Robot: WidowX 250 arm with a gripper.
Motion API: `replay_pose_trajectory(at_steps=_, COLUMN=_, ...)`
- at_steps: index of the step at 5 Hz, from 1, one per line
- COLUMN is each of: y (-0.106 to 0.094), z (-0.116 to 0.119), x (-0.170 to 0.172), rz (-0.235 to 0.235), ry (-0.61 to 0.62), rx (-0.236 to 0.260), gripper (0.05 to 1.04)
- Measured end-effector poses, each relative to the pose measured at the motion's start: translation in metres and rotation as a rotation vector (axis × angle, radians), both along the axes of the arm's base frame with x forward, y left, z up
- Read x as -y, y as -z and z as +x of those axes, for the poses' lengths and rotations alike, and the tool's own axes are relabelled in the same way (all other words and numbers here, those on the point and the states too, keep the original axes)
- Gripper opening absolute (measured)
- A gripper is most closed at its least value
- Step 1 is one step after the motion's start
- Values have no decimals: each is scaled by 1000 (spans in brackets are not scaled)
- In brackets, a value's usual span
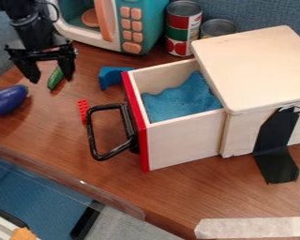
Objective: Take the red object and put it in the drawer
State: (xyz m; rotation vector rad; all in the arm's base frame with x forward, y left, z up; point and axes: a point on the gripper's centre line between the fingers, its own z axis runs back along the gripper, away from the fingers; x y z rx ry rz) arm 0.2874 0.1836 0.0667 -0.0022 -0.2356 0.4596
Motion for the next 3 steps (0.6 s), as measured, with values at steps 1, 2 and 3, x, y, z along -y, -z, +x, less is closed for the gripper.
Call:
replay_pose_trajectory(at_steps=1, y=14, z=3, x=21, rz=4, ry=-27, rx=22, gripper=1001)
replay_pose_trajectory(at_steps=2, y=18, z=10, x=35, rz=41, ry=-30, rx=21, gripper=1001)
replay_pose_trajectory(at_steps=3, y=23, z=16, x=44, rz=87, ry=-27, rx=7, gripper=1001)
